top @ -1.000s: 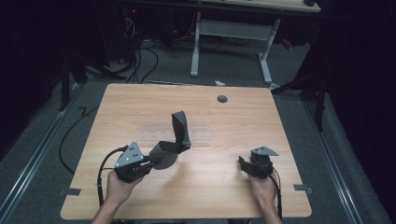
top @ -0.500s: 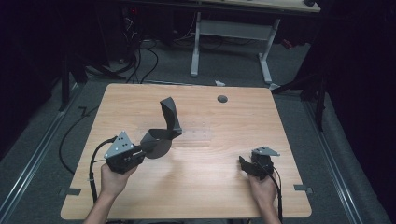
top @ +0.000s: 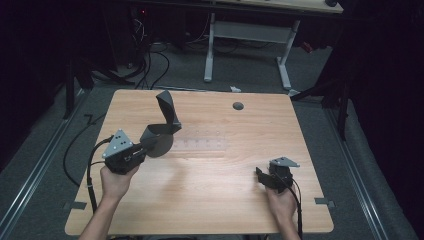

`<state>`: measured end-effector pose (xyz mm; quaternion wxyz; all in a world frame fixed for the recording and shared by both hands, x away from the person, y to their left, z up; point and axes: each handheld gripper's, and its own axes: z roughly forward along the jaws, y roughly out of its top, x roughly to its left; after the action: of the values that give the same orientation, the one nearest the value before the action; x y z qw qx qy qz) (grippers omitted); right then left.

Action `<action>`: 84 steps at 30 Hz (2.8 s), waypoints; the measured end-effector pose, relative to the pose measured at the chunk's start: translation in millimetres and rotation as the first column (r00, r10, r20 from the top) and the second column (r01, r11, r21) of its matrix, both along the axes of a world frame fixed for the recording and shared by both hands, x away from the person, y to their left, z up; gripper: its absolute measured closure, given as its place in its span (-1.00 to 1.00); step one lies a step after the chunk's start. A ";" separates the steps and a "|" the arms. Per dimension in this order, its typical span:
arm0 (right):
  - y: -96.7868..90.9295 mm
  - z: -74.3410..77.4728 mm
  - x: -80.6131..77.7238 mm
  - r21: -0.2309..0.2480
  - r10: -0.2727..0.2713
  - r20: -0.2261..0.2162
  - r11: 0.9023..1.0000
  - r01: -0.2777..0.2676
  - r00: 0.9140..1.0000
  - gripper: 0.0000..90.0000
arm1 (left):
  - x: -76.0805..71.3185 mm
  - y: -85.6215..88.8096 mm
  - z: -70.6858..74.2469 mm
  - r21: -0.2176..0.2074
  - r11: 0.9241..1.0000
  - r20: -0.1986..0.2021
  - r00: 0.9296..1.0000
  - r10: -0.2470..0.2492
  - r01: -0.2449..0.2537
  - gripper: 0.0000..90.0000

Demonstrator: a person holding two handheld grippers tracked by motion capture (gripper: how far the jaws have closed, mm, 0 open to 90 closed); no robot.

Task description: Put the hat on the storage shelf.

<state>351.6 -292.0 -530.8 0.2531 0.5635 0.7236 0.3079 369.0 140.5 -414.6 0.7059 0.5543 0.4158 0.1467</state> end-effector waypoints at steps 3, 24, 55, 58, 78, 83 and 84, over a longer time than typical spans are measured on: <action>0.0 0.0 0.0 0.000 0.001 0.000 1.000 -0.001 1.000 -0.10 | 6.1 1.5 3.1 0.003 1.000 0.014 1.000 0.017 -0.017 0.93; 0.5 -0.1 -0.5 0.000 0.008 0.000 1.000 -0.008 1.000 -0.13 | 42.5 20.1 -14.6 0.039 0.990 0.022 0.991 0.133 -0.134 0.93; 0.7 0.1 -0.8 0.000 0.007 -0.003 1.000 -0.007 1.000 -0.13 | 63.7 22.5 -25.2 0.039 0.984 -0.002 0.985 0.174 -0.174 0.93; 0.7 0.1 -0.8 0.000 0.007 -0.003 1.000 -0.007 1.000 -0.13 | 65.1 22.8 -24.6 0.035 0.982 -0.004 0.983 0.184 -0.184 0.93; 0.7 0.0 -0.9 -0.001 0.007 -0.002 1.000 -0.007 1.000 -0.13 | 65.6 24.4 -24.9 0.053 0.975 -0.007 0.976 0.218 -0.217 0.93; 0.6 0.0 -0.8 -0.001 0.008 -0.002 1.000 -0.008 1.000 -0.13 | 62.4 24.2 -29.4 0.044 0.974 -0.017 0.975 0.223 -0.222 0.93; 0.6 0.0 -0.8 -0.002 0.008 -0.001 1.000 -0.008 1.000 -0.13 | 62.6 23.8 -29.2 0.036 0.974 -0.022 0.974 0.224 -0.224 0.93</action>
<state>350.8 -291.4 -530.9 0.2519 0.5605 0.7263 0.3080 431.6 164.3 -443.9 0.6700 0.5175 0.4823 0.2250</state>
